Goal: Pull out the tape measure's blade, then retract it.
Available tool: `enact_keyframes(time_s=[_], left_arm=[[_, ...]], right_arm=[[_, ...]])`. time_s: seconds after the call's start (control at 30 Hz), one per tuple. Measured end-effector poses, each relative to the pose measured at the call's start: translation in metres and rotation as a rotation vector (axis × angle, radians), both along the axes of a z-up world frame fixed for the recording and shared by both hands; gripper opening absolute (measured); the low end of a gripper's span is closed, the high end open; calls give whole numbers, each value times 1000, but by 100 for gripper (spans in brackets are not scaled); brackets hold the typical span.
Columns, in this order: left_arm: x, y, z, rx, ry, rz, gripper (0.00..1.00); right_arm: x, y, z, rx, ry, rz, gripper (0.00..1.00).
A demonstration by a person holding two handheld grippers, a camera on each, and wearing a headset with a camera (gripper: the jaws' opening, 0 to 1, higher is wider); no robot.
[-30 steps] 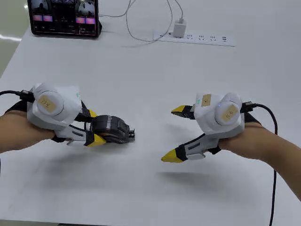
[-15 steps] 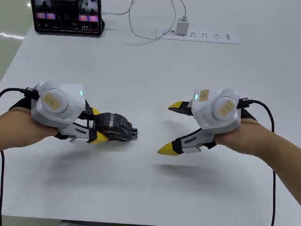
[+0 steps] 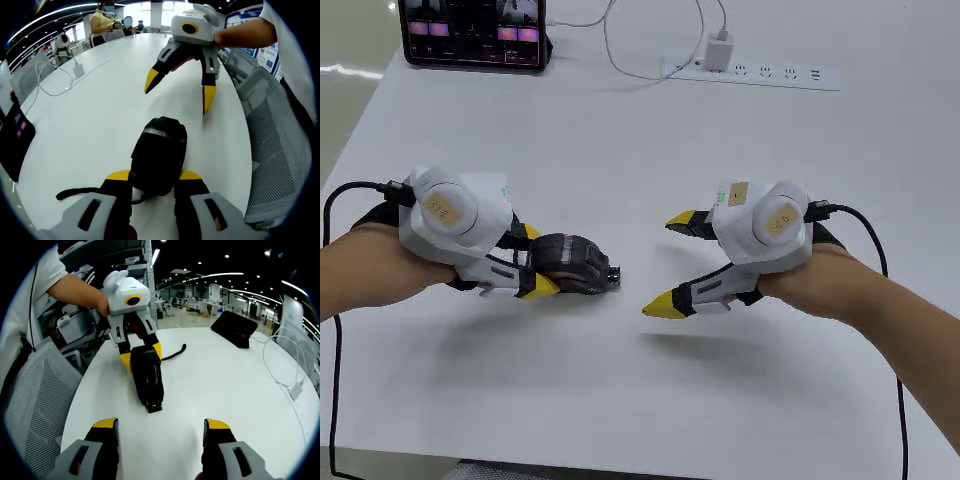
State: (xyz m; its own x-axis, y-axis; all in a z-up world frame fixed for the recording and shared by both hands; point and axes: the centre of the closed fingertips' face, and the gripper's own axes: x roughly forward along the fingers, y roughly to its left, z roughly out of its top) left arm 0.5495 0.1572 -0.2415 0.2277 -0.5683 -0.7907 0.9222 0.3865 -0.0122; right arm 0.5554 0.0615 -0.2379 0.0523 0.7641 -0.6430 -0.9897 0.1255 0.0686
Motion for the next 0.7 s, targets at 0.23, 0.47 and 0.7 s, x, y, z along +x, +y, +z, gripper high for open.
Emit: enact_keyframes(time_s=[0.23, 0.47, 0.7], left_arm=[[-1, 0, 0, -2, -2, 5, 27], [-1, 0, 0, -3, -3, 3, 27], [-1, 0, 0, -8, -3, 5, 27]], right_arm=[[0, 7, -7, -5, -3, 17, 60], [0, 13, -12, -3, 1, 26, 56], [0, 24, -14, 10, 1, 39, 49]])
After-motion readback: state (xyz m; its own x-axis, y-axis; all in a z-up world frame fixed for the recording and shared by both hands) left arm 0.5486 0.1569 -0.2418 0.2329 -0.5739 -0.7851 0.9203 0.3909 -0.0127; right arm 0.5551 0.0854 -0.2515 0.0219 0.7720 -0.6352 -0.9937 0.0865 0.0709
